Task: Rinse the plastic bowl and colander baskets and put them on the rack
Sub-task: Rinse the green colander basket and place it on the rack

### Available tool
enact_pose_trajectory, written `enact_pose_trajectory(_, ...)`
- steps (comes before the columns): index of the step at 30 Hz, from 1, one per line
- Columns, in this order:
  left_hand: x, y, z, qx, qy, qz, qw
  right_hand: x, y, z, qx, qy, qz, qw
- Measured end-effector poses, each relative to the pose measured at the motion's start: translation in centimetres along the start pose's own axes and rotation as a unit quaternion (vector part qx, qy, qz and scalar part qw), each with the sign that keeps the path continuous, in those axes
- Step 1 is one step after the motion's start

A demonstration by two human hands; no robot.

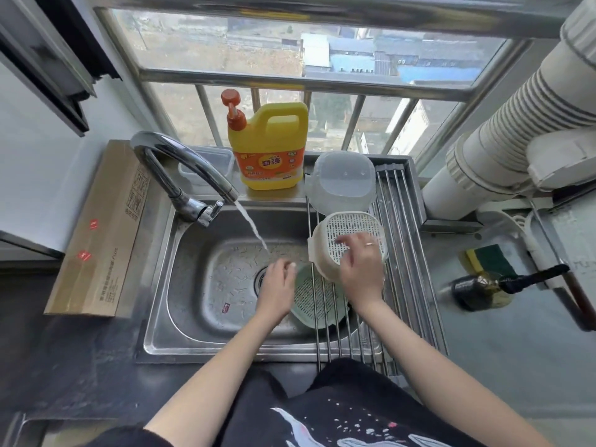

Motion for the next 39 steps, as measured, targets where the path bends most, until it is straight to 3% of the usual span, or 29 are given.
enact_pose_trajectory(2,3.6,-1.8,0.6,-0.029,-0.07,0.023,0.997,2.6,2.8,2.0,0.134,-0.022,-0.031,0.99)
enact_pose_trajectory(4,6.8,-3.6,1.1,-0.043,-0.127,0.016,0.991,4.4,6.5,3.7,0.283,-0.01,0.008,0.959)
enact_pose_trajectory(7,9.8,-6.2,1.6,-0.046,-0.165,0.015,0.985,4.4,11.6,6.7,0.488,0.036,0.155,0.858)
enact_pose_trajectory(9,11.1,-8.0,1.7,-0.045,-0.173,0.033,0.983,3.0,13.8,8.3,0.558,0.065,0.212,0.8)
enact_pose_trajectory(11,12.2,-9.7,1.8,-0.041,-0.17,0.042,0.984,1.4,15.2,9.0,0.577,0.101,0.23,0.778)
enact_pose_trajectory(16,14.4,-12.8,1.1,-0.032,-0.17,0.064,0.983,-0.9,17.1,9.2,0.564,0.198,0.258,0.759)
enact_pose_trajectory(20,15.0,-13.8,-0.1,-0.009,-0.159,0.066,0.985,-1.3,18.8,9.7,0.549,0.225,0.271,0.758)
enact_pose_trajectory(26,14.0,-14.8,-1.2,0.023,-0.128,0.033,0.991,-1.2,19.7,9.5,0.489,0.236,0.24,0.804)
enact_pose_trajectory(31,13.0,-14.4,-2.2,0.053,-0.138,0.04,0.988,1.6,17.6,7.1,0.422,0.195,0.252,0.849)
enact_pose_trajectory(36,10.1,-13.6,-3.2,0.079,-0.141,0.101,0.982,4.2,13.2,3.9,0.272,0.227,0.058,0.933)
enact_pose_trajectory(39,8.1,-13.6,-4.1,0.081,-0.152,0.154,0.973,5.7,10.2,1.6,0.175,0.311,-0.104,0.928)
Point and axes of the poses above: each hand's wrist, its own z-axis away from the middle knuckle, its own y-axis out of the palm, x = y × z, the point moved 4 cm from there along -z, towards the middle knuckle, and after that the axes turned 5 degrees about -y, right-handed, at the moved point
